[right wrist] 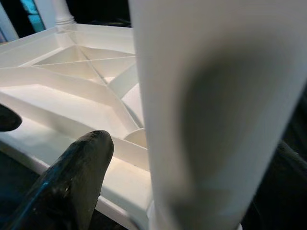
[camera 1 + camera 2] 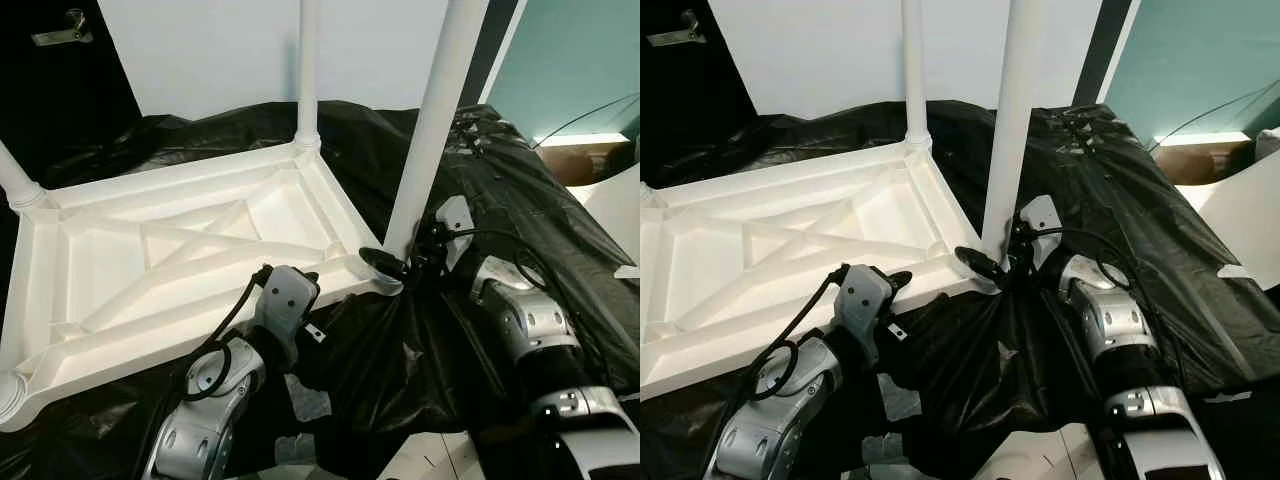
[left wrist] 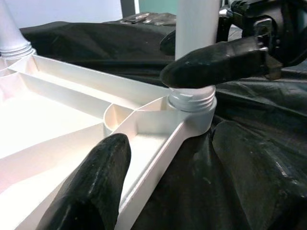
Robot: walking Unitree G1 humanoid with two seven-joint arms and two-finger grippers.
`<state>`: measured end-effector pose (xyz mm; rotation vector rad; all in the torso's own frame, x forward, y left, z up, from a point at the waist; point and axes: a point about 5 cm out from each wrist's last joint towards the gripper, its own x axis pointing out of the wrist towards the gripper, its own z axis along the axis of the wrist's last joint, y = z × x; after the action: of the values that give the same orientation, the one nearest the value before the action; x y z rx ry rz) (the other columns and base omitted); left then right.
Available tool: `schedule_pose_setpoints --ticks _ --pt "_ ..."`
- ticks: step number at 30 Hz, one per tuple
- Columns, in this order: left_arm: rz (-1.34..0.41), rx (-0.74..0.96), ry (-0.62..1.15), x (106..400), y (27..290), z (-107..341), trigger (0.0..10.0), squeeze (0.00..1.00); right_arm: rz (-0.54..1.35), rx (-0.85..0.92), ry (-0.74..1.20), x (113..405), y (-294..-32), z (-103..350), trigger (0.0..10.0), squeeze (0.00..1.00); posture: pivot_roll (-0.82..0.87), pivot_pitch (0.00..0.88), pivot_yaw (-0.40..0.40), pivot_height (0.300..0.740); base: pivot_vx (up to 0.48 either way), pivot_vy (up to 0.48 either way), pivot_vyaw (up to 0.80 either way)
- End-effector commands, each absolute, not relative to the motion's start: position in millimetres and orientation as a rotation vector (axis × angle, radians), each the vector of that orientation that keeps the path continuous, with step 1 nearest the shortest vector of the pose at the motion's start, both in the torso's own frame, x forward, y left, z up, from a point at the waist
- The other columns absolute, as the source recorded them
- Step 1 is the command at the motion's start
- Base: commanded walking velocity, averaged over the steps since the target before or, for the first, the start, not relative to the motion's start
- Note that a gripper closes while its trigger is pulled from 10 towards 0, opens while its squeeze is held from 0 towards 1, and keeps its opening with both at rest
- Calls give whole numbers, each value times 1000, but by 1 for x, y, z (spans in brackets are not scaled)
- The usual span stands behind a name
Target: Building children table
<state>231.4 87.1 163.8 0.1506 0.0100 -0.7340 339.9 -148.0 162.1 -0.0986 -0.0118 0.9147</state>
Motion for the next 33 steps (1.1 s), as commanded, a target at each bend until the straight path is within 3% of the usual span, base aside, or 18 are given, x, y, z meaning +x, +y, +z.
schedule_pose_setpoints --ticks 1,4,5,6,7,8,17,18,20,21,29,30,33 --pt "-689 154 6 232 88 163 10000 0 960 -143 -2 345 -151 163 10000 0 106 35 -59 740 0 0 0" --pt "-693 158 6 232 88 164 10000 0 1006 -177 8 350 -149 164 10000 0 109 35 -56 740 0 0 0" --pt "-692 159 6 232 89 164 10000 0 1019 -200 3 353 -148 165 4118 0 110 37 -51 740 0 0 0" --pt "-690 161 6 233 89 164 10000 0 1026 -211 -3 355 -147 166 2078 0 110 37 -51 740 0 0 0" --pt "-690 161 6 233 89 164 10000 0 1026 -211 -3 355 -147 166 2078 0 110 37 -51 740 0 0 0" --pt "-687 162 5 233 90 165 10000 0 1026 -215 -8 357 -146 168 0 0 113 38 -52 740 0 0 0" --pt "-664 156 5 231 92 165 10000 0 1051 -196 12 357 -149 160 0 0 127 51 -65 740 0 0 0" --pt "-658 153 3 232 92 165 10000 0 1031 -180 15 356 -150 159 3373 0 126 51 -70 740 0 0 0" --pt "-654 151 2 232 93 165 10000 0 1016 -168 18 356 -150 159 3373 0 126 51 -70 740 0 0 0" --pt "-652 150 1 233 93 165 10000 0 1004 -158 14 356 -151 158 10000 0 123 50 -74 740 0 0 0" --pt "-663 157 5 234 91 164 10000 0 738 -129 35 354 -143 142 10000 0 103 53 -64 740 0 0 0" --pt "-672 170 11 234 92 163 10000 0 607 -67 67 351 -136 134 10000 0 98 57 -56 740 0 0 0" --pt "-675 176 11 235 92 163 10000 0 509 -39 85 346 -131 129 10000 0 99 60 -53 740 0 0 0"
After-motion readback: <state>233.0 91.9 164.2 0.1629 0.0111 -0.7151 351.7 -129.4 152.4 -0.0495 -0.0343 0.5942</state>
